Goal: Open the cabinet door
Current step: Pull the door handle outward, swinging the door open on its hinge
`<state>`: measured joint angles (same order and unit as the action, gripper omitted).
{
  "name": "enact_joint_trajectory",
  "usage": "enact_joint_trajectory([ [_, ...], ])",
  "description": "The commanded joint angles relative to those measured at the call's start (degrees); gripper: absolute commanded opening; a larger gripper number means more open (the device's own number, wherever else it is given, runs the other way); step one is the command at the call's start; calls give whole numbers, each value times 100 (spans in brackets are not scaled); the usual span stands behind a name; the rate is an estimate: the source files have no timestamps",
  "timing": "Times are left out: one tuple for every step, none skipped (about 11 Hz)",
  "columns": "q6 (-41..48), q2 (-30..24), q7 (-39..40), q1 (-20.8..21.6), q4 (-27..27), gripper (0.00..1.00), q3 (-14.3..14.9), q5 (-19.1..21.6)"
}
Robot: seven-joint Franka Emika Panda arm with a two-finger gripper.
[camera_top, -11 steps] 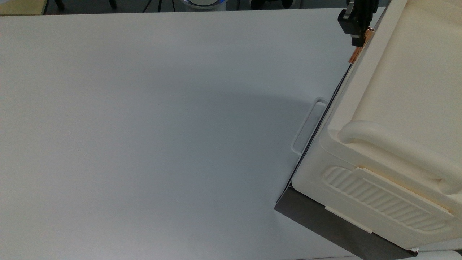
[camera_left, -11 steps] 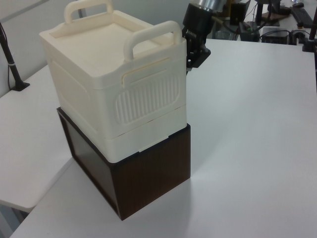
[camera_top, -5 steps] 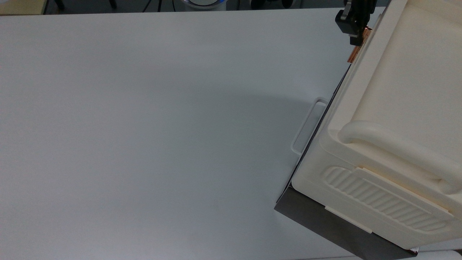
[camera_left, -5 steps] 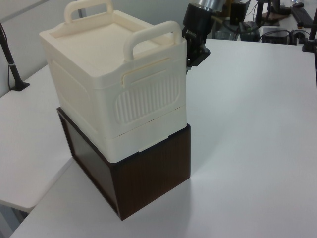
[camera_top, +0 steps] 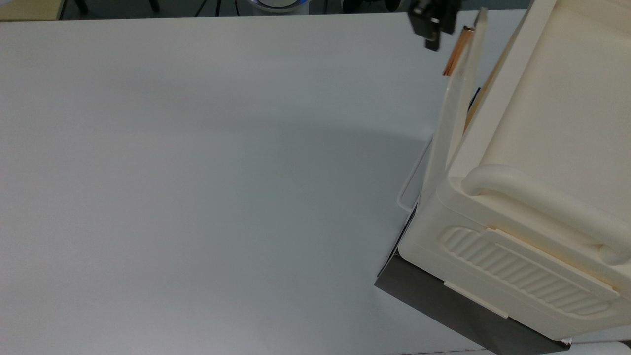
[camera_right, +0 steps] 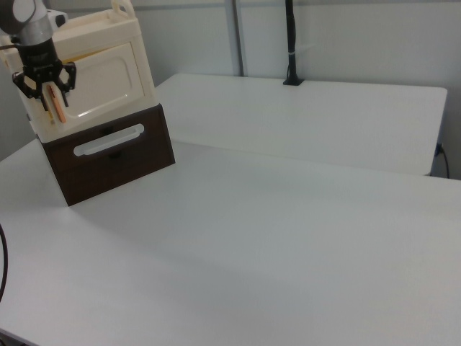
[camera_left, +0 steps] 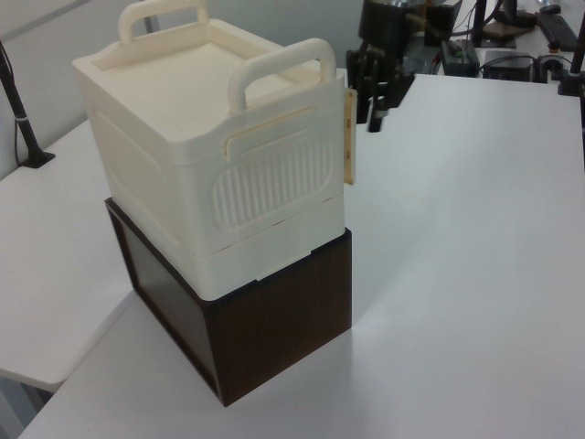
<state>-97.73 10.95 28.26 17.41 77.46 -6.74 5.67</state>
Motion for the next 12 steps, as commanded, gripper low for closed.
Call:
enact_joint_trajectory([
  [806, -487, 92, -509, 59, 86, 33, 40],
  [877, -663, 58, -658, 59, 86, 41, 22],
  [878, -804, -82, -738, 41, 86, 33, 22],
  [869, -892, -179, -748, 24, 86, 15, 65],
  [800, -902, -206, -704, 15, 86, -20, 75],
  [677, -893, -198, -651, 6, 88, -81, 101],
  [371, -893, -206, -460, 15, 88, -117, 205],
  [90, -849, -259, -249, 15, 93, -126, 241],
  [-183, -788, -355, -47, 15, 94, -126, 250],
  [-298, -779, -399, 95, 23, 94, -126, 250],
  [-395, -770, -409, 218, 41, 94, -126, 250],
  [-492, -709, -417, 315, 59, 94, -126, 242],
])
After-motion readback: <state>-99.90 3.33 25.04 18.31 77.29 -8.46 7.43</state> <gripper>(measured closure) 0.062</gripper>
